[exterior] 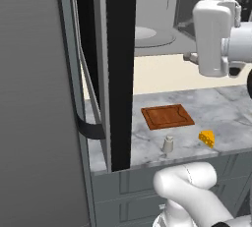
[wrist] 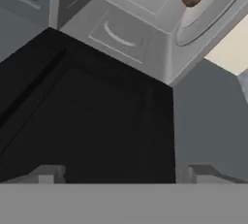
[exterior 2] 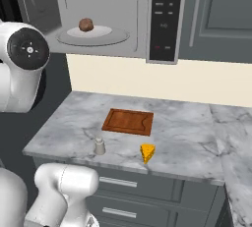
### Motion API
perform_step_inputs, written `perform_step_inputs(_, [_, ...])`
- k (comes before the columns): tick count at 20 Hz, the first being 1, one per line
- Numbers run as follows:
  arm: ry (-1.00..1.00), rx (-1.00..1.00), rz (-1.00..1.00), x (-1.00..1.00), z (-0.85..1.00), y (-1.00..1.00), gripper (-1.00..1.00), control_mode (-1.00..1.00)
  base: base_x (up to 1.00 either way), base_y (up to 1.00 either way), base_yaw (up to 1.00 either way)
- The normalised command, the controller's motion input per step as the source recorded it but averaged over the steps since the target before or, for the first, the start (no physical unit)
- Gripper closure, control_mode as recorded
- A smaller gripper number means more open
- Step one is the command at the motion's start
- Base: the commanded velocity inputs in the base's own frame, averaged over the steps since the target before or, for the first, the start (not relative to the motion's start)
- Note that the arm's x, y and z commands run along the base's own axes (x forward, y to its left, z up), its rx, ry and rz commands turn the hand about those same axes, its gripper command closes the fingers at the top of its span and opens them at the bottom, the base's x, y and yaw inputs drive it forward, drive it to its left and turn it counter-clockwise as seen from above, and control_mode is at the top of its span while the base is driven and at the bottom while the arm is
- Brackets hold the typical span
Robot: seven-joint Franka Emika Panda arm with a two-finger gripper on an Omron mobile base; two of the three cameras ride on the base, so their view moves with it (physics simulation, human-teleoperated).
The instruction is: Retrieve the reheated potato from the microwave, then place the potato, cheese, and condiment on the cutting board.
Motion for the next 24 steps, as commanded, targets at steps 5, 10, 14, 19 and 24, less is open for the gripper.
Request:
perform_step_inputs(5, [-0.26,-0.51,-0.15,0.19,0.00,-0.58,-1.00,-1.00,0.00,0.00,0.00])
perform_step_inputs(10, [-0.34,-0.52,-0.06,0.46,0.00,-0.11,-1.00,-1.00,0.00,0.00,0.00])
perform_step_inputs(14, [-0.20,-0.40,-0.04,0.45,0.00,0.00,-1.00,-1.00,0.00,0.00,0.00])
perform_step_inputs(19, [0.01,-0.20,-0.08,0.61,-0.03,0.00,-1.00,-1.00,0.00,0.00,0.00])
perform_step_inputs(24, [0.09,-0.10,-0.06,0.81,-0.01,0.00,-1.00,-1.00,0.00,0.00,0.00])
